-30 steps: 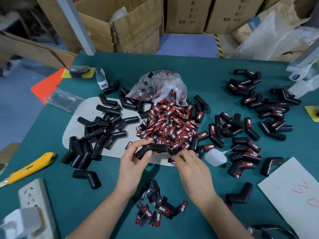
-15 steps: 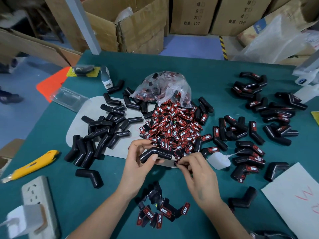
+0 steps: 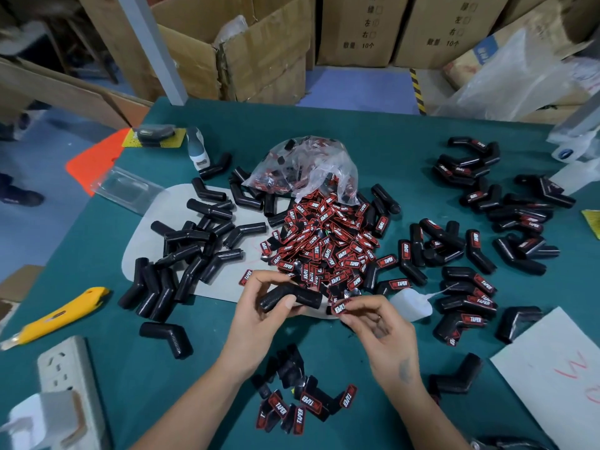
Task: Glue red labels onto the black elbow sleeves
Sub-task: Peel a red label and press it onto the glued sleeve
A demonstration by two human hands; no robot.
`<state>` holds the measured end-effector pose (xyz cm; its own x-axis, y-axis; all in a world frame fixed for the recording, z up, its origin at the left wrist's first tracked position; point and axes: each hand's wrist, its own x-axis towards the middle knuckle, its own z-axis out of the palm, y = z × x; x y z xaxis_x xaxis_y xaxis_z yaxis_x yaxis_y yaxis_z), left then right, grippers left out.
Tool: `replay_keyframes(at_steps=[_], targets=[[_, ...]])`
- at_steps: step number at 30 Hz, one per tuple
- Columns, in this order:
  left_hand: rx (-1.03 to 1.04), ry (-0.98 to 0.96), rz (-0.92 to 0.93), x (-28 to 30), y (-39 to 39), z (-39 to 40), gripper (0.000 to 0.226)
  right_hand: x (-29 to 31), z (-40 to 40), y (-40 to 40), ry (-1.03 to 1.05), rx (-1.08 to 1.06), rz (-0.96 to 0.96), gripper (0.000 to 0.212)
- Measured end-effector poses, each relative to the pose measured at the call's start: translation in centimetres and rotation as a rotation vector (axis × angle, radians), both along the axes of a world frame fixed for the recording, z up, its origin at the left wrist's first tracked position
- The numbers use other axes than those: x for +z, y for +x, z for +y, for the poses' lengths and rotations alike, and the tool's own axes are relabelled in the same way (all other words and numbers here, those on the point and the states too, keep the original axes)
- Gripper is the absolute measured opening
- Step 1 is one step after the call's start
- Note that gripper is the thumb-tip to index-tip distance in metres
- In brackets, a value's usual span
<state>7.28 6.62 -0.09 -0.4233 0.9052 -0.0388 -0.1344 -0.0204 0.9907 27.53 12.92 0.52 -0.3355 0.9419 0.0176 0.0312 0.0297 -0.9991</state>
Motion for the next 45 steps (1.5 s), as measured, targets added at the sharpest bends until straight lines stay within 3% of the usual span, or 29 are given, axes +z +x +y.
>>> replay_keyframes(at_steps=[5,10,13,16,21,33,39,45], targets=[[-0.005,0.036,-0.051,-0.2,-0.2,0.3,0.05,0.2,-0.3,-0.1,0.0,-0.013,0.031,0.022],[-0.032,0.043,-0.055,-0.8,-0.1,0.4,0.056,0.6,-0.2,-0.2,-0.084,-0.013,0.083,0.035],[-0.042,0.028,-0.046,-1.2,0.0,0.3,0.064,0.7,-0.3,-0.4,-0.135,0.006,0.098,0.028],[-0.061,-0.001,-0.052,-1.4,0.1,0.3,0.067,0.9,-0.3,-0.4,-0.145,0.035,0.108,0.02],[-0.179,0.003,-0.158,-0.6,0.5,0.2,0.062,1.1,-0.2,-0.3,-0.065,0.077,0.106,0.022],[-0.342,-0.015,-0.128,-0.3,0.5,-0.1,0.062,1.6,-0.4,-0.5,-0.448,0.115,0.217,0.008],[-0.334,-0.02,-0.095,-1.2,0.3,-0.3,0.071,1.0,-0.3,-0.1,-0.554,0.232,0.254,0.042],[-0.394,-0.036,-0.073,-1.3,0.4,-0.5,0.072,1.5,-0.1,-0.1,-0.567,0.231,0.223,0.017]])
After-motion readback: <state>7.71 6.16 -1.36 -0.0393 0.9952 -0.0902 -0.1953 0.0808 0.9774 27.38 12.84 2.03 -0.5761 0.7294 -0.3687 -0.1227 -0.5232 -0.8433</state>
